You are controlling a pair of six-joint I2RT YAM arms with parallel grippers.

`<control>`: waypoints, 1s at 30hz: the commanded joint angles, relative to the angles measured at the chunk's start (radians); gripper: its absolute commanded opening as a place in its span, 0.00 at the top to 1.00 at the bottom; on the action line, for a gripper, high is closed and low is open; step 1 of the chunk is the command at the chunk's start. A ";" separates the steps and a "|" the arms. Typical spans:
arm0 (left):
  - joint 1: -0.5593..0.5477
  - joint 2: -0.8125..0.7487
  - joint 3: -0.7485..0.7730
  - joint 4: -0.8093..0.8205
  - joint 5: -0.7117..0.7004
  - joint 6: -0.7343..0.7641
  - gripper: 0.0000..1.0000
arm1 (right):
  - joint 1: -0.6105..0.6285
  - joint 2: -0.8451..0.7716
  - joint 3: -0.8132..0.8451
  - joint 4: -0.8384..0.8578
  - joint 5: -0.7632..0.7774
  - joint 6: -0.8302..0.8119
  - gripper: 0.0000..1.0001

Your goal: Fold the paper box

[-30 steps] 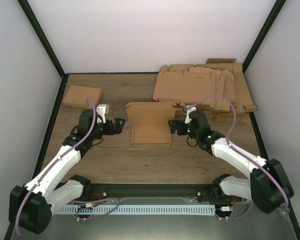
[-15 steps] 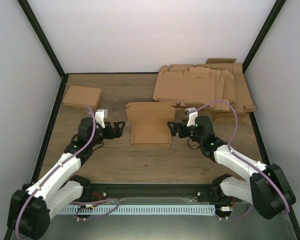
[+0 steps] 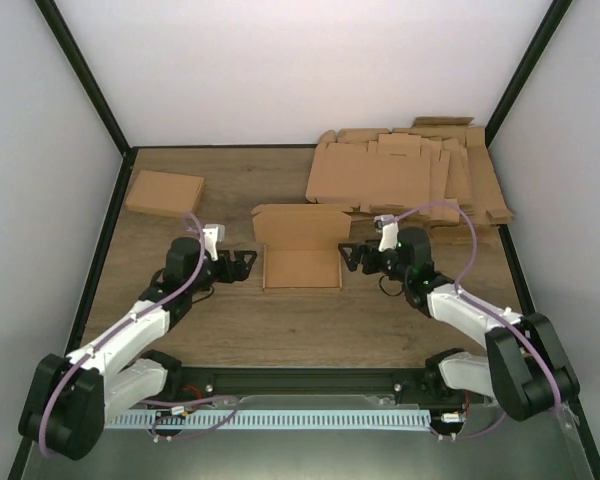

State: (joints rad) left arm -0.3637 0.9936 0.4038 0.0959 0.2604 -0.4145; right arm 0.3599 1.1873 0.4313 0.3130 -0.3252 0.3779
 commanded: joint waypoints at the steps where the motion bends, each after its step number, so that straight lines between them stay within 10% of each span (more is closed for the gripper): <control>1: -0.002 0.059 0.057 0.052 0.085 0.038 0.07 | -0.031 0.082 0.090 0.010 -0.137 -0.049 0.00; 30: -0.001 0.339 0.274 0.124 0.012 0.098 0.42 | -0.035 0.300 0.310 0.058 0.018 -0.161 0.23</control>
State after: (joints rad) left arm -0.3637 1.2907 0.6231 0.1715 0.2768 -0.3347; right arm 0.3363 1.4681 0.6849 0.4046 -0.3214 0.2455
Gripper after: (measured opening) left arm 0.604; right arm 0.825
